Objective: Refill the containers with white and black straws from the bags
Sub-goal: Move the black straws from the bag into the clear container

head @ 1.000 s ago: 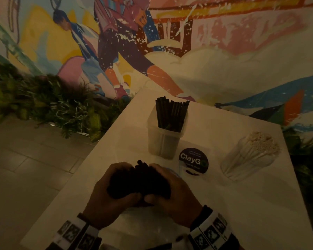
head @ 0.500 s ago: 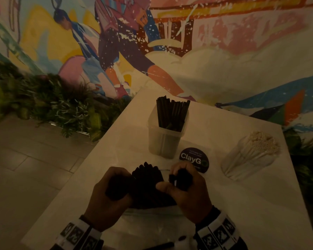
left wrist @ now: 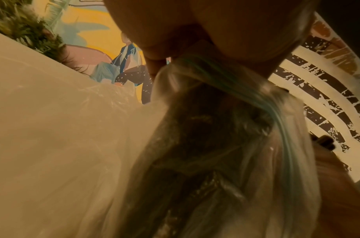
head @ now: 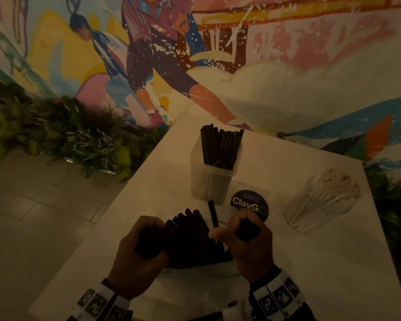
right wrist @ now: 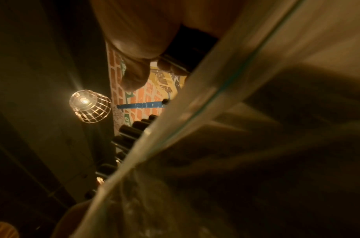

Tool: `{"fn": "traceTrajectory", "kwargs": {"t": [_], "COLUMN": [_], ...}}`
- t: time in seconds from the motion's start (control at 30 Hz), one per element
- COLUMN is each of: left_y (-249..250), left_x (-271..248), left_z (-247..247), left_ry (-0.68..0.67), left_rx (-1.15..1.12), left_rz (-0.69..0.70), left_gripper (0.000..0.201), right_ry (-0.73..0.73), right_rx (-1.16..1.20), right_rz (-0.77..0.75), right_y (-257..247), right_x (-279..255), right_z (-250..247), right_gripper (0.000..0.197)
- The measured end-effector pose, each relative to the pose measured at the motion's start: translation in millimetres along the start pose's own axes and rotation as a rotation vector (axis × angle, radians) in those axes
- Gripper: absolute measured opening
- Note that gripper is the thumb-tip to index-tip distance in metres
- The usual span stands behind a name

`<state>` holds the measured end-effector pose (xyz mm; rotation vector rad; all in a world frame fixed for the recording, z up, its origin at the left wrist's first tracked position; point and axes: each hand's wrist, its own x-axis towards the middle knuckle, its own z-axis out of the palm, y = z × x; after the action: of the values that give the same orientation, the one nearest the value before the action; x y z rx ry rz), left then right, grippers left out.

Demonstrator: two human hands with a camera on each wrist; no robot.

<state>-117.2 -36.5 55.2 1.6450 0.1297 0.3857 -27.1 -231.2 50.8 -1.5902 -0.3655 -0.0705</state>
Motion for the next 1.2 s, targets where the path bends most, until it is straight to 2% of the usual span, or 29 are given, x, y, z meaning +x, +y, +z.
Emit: {"fn": "traceTrajectory", "kwargs": {"t": [0.1, 0.2, 0.3, 0.37, 0.43, 0.53, 0.63, 0.77, 0.87, 0.97, 1.07, 1.2], "left_y": [0, 0, -2, -3, -3, -2, -4, -6, -7, -5, -3, -4], "left_x": [0, 0, 0, -1, -1, -1, -1, -2, -2, 0, 1, 1], "left_z": [-1, 0, -1, -3, -2, -2, -4, -5, -5, -4, -3, -3], "left_ry": [0.005, 0.003, 0.010, 0.014, 0.011, 0.003, 0.004, 0.012, 0.022, 0.025, 0.029, 0.020], "left_rx": [0.001, 0.008, 0.019, 0.033, 0.020, 0.001, 0.038, 0.027, 0.026, 0.027, 0.035, 0.037], "left_rz": [0.004, 0.009, 0.001, 0.002, 0.001, 0.005, -0.003, -0.012, -0.019, -0.018, -0.013, -0.008], "left_gripper": [0.037, 0.038, 0.039, 0.039, 0.038, 0.037, 0.037, 0.036, 0.035, 0.035, 0.035, 0.035], "right_ry": [0.012, -0.032, -0.013, -0.011, -0.064, -0.144, -0.108, -0.049, 0.011, 0.063, 0.099, 0.077], "right_rx": [0.078, -0.010, -0.039, -0.090, -0.114, -0.109, -0.129, -0.156, -0.166, -0.093, 0.001, -0.044], "right_rz": [-0.004, 0.051, -0.016, -0.025, 0.055, 0.108, 0.073, -0.057, -0.084, -0.133, -0.155, -0.095], "right_y": [7, 18, 21, 24, 29, 33, 25, 7, -12, -37, -51, -50], "right_x": [0, -2, -2, -4, -7, -11, -6, 6, 12, 22, 33, 40], "right_z": [1, 5, 0, -1, 0, 2, 3, 2, -1, -4, -9, -9], "right_gripper": [0.043, 0.033, 0.030, 0.037, 0.052, 0.053, 0.051, 0.034, 0.035, 0.027, 0.028, 0.041]}}
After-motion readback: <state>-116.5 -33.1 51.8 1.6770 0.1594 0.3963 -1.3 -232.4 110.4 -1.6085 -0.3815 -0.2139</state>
